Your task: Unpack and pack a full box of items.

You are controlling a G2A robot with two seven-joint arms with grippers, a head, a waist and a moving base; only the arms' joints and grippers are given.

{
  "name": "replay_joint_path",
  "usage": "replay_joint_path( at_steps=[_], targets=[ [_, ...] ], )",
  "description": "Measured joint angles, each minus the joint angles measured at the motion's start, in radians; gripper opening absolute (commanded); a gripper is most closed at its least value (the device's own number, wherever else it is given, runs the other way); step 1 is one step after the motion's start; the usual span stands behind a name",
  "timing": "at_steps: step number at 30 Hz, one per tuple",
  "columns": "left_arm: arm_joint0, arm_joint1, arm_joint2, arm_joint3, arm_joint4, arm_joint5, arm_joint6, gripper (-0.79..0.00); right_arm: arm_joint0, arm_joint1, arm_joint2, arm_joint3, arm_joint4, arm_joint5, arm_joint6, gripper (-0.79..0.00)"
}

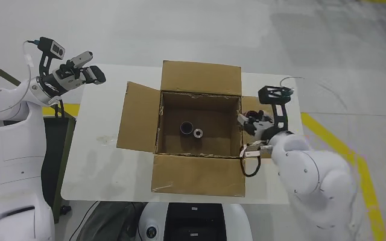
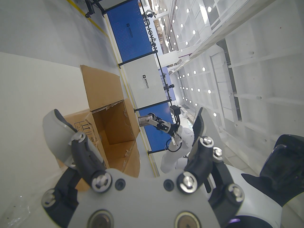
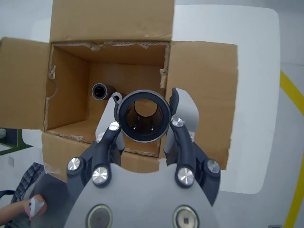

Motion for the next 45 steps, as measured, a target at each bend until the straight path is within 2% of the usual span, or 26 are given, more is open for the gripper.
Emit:
replay_joint_path(
  at_steps=[4, 11, 18, 23, 31, 45],
  targets=[
    [0.000, 0.000, 0.000, 0.000, 0.000, 0.000, 0.000, 0.000, -0.023, 0.004, 0.110, -0.008, 0.037, -0.002, -0.011, -0.785],
    [0.000, 0.000, 0.000, 0.000, 0.000, 0.000, 0.000, 0.000, -0.038, 0.012, 0.293, 0.086, 0.121, -0.028, -0.073, -0.785],
    [0.000, 0.000, 0.000, 0.000, 0.000, 0.000, 0.000, 0.000, -0.055, 0.017, 0.408, 0.176, 0.173, -0.039, -0.136, -0.785],
    [0.000, 0.000, 0.000, 0.000, 0.000, 0.000, 0.000, 0.000, -0.046, 0.022, 0.405, 0.260, 0.136, -0.057, -0.175, -0.785],
    [0.000, 0.000, 0.000, 0.000, 0.000, 0.000, 0.000, 0.000, -0.013, 0.021, 0.364, 0.405, 0.096, -0.028, -0.249, -0.785],
    [0.000, 0.000, 0.000, 0.000, 0.000, 0.000, 0.000, 0.000, 0.014, 0.005, 0.307, 0.636, 0.162, 0.056, -0.448, -0.785]
  ],
)
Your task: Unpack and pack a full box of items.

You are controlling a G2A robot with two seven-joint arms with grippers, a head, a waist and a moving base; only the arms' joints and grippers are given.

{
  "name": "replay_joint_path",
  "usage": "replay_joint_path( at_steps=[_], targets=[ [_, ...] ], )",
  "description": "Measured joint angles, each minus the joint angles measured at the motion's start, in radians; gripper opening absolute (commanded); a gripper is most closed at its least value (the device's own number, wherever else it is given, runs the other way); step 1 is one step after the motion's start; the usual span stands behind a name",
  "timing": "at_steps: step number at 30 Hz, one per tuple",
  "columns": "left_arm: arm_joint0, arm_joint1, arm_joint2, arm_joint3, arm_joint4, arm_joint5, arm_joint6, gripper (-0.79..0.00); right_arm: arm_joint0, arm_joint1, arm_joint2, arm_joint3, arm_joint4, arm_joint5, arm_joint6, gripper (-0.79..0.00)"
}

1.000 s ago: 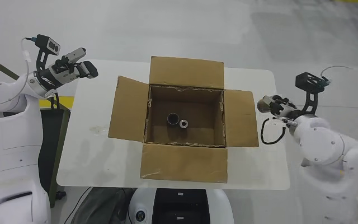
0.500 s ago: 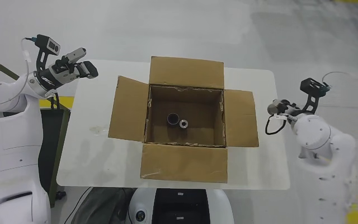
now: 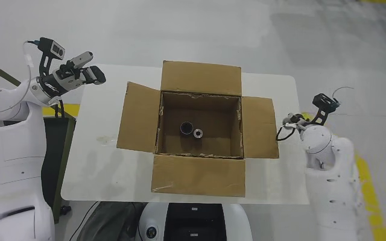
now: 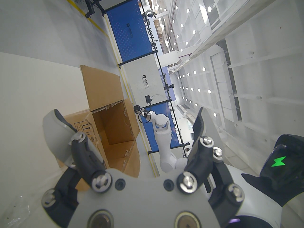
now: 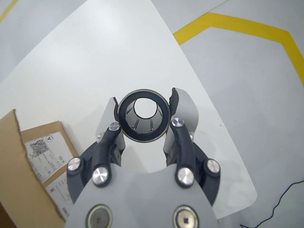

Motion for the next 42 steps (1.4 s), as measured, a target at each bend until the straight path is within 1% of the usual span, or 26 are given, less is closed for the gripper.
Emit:
replay_joint_path(
  at_steps=[11, 19, 25, 26, 27, 28, 29, 30, 34, 42],
  targets=[
    [0.000, 0.000, 0.000, 0.000, 0.000, 0.000, 0.000, 0.000, 0.035, -0.008, -0.030, 0.138, 0.029, 0.027, -0.081, -0.785],
    [0.000, 0.000, 0.000, 0.000, 0.000, 0.000, 0.000, 0.000, 0.045, -0.012, -0.036, 0.184, 0.037, 0.060, -0.133, -0.785],
    [0.000, 0.000, 0.000, 0.000, 0.000, 0.000, 0.000, 0.000, 0.058, -0.013, -0.049, 0.216, 0.029, 0.062, -0.139, -0.785],
    [0.000, 0.000, 0.000, 0.000, 0.000, 0.000, 0.000, 0.000, 0.059, -0.013, -0.051, 0.220, 0.029, 0.063, -0.141, -0.674],
    [0.000, 0.000, 0.000, 0.000, 0.000, 0.000, 0.000, 0.000, 0.059, -0.013, -0.053, 0.222, 0.029, 0.063, -0.143, -0.526],
    [0.000, 0.000, 0.000, 0.000, 0.000, 0.000, 0.000, 0.000, 0.059, -0.014, -0.055, 0.224, 0.029, 0.064, -0.144, -0.234],
    [0.000, 0.000, 0.000, 0.000, 0.000, 0.000, 0.000, 0.000, 0.059, -0.014, -0.058, 0.225, 0.029, 0.066, -0.145, -0.015],
    [0.000, 0.000, 0.000, 0.000, 0.000, 0.000, 0.000, 0.000, 0.058, -0.014, -0.059, 0.224, 0.028, 0.066, -0.146, 0.000],
    [0.000, 0.000, 0.000, 0.000, 0.000, 0.000, 0.000, 0.000, 0.045, -0.015, -0.060, 0.197, 0.024, 0.077, -0.154, 0.000],
    [0.000, 0.000, 0.000, 0.000, 0.000, 0.000, 0.000, 0.000, -0.016, -0.012, -0.036, 0.062, 0.003, 0.106, -0.170, 0.000]
  ],
)
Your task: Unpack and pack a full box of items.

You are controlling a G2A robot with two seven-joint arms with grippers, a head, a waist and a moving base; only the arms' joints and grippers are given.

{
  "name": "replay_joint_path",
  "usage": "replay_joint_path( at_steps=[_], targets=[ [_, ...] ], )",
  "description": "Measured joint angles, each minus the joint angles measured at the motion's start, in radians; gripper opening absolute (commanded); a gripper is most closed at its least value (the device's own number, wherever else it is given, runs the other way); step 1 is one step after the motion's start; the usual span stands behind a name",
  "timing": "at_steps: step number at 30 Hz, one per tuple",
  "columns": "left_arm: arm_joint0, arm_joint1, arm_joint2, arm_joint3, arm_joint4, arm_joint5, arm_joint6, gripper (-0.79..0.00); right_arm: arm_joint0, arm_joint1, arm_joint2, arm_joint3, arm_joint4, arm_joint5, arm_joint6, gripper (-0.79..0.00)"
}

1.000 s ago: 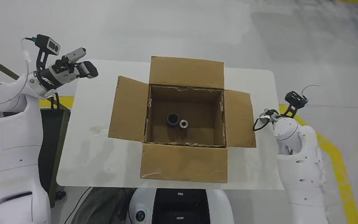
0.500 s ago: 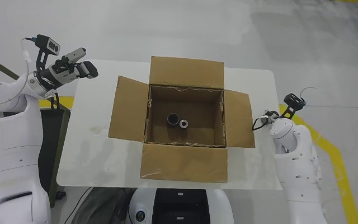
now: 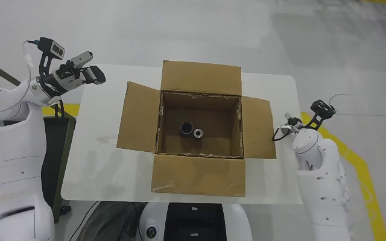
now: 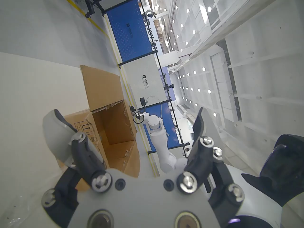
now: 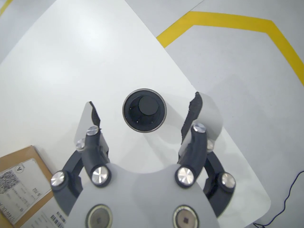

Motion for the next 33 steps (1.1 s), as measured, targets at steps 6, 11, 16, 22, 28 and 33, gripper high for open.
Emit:
replay_joint_path(
  at_steps=[6, 11, 16, 22, 28, 33],
  targets=[
    [0.000, 0.000, 0.000, 0.000, 0.000, 0.000, 0.000, 0.000, -0.050, 0.002, 0.011, -0.153, -0.072, 0.055, -0.031, 0.000],
    [0.000, 0.000, 0.000, 0.000, 0.000, 0.000, 0.000, 0.000, -0.097, 0.002, 0.020, -0.308, -0.111, 0.074, -0.019, 0.000],
    [0.000, 0.000, 0.000, 0.000, 0.000, 0.000, 0.000, 0.000, -0.140, 0.003, -0.005, -0.434, -0.136, 0.017, 0.012, 0.000],
    [0.000, 0.000, 0.000, 0.000, 0.000, 0.000, 0.000, 0.000, -0.175, 0.005, -0.078, -0.563, -0.155, -0.101, 0.080, 0.000],
    [0.000, 0.000, 0.000, 0.000, 0.000, 0.000, 0.000, 0.000, -0.180, 0.006, -0.199, -0.607, -0.307, -0.179, 0.151, 0.000],
    [0.000, 0.000, 0.000, 0.000, 0.000, 0.000, 0.000, 0.000, -0.142, -0.001, -0.319, -0.603, -0.339, -0.243, 0.203, 0.000]
  ],
)
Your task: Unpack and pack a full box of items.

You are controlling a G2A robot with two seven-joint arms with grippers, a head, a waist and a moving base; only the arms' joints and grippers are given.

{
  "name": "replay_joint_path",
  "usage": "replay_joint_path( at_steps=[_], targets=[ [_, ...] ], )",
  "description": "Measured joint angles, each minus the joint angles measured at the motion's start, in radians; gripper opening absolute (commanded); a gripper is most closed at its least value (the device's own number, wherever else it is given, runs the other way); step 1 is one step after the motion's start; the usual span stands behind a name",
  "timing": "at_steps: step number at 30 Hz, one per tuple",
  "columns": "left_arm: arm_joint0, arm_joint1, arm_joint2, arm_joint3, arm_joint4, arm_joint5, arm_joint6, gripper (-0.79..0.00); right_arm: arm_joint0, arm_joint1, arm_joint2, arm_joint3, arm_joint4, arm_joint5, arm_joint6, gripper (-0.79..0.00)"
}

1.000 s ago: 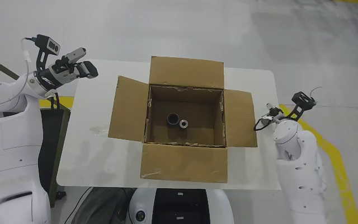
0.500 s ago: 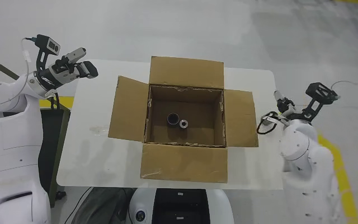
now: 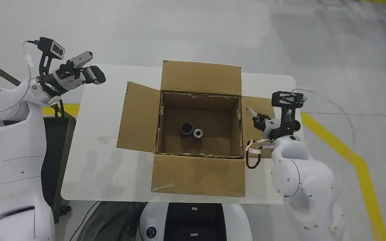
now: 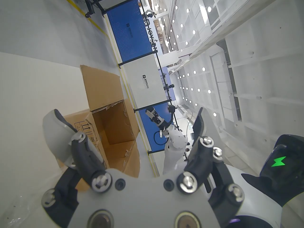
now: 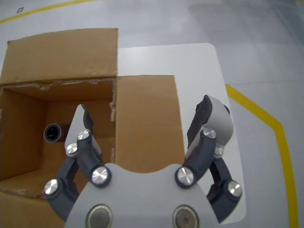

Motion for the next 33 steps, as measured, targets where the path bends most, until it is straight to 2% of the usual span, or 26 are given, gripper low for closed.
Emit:
replay_joint_path(
  at_steps=[8, 10, 33],
  targets=[
    [0.000, 0.000, 0.000, 0.000, 0.000, 0.000, 0.000, 0.000, 0.060, -0.014, -0.170, 0.007, -0.045, -0.100, 0.061, 0.000],
    [0.000, 0.000, 0.000, 0.000, 0.000, 0.000, 0.000, 0.000, 0.078, -0.019, -0.191, 0.009, -0.047, -0.095, 0.069, 0.000],
    [0.000, 0.000, 0.000, 0.000, 0.000, 0.000, 0.000, 0.000, 0.082, -0.020, -0.193, 0.008, -0.045, -0.090, 0.069, 0.000]
  ],
)
